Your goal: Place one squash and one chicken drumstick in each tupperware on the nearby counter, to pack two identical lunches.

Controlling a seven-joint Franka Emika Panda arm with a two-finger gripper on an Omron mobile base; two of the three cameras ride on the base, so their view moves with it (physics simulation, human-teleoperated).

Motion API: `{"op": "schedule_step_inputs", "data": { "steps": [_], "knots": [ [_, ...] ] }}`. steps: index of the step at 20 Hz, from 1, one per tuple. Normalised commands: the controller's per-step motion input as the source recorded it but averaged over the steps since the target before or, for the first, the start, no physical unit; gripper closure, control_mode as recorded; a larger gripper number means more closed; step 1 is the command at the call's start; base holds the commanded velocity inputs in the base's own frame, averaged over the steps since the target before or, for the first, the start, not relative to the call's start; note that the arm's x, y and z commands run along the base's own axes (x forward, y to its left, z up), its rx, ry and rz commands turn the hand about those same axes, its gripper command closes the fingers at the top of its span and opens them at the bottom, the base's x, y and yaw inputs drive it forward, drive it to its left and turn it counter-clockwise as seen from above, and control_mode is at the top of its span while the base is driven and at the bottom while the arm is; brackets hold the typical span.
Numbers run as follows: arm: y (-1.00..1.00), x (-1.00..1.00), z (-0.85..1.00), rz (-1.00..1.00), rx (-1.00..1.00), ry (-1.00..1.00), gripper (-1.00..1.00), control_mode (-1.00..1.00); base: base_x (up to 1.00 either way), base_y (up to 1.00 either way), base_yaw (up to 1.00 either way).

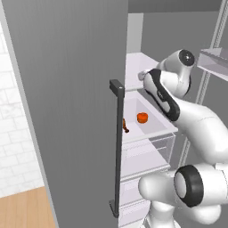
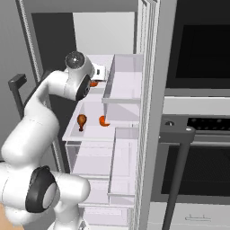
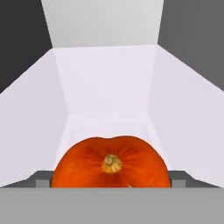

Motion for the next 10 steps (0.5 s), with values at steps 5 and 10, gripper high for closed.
{"op": "schedule_step_inputs", "data": {
  "steps": [5, 10],
  "knots": [
    [0.0, -1.0, 0.01, 0.0, 0.0, 0.04, 1.0, -1.0, 0.0, 0.0, 0.0],
    [0.0, -1.0, 0.0, 0.0, -0.01, 0.01, 1.0, -1.0, 0.0, 0.0, 0.0]
  ]
}}
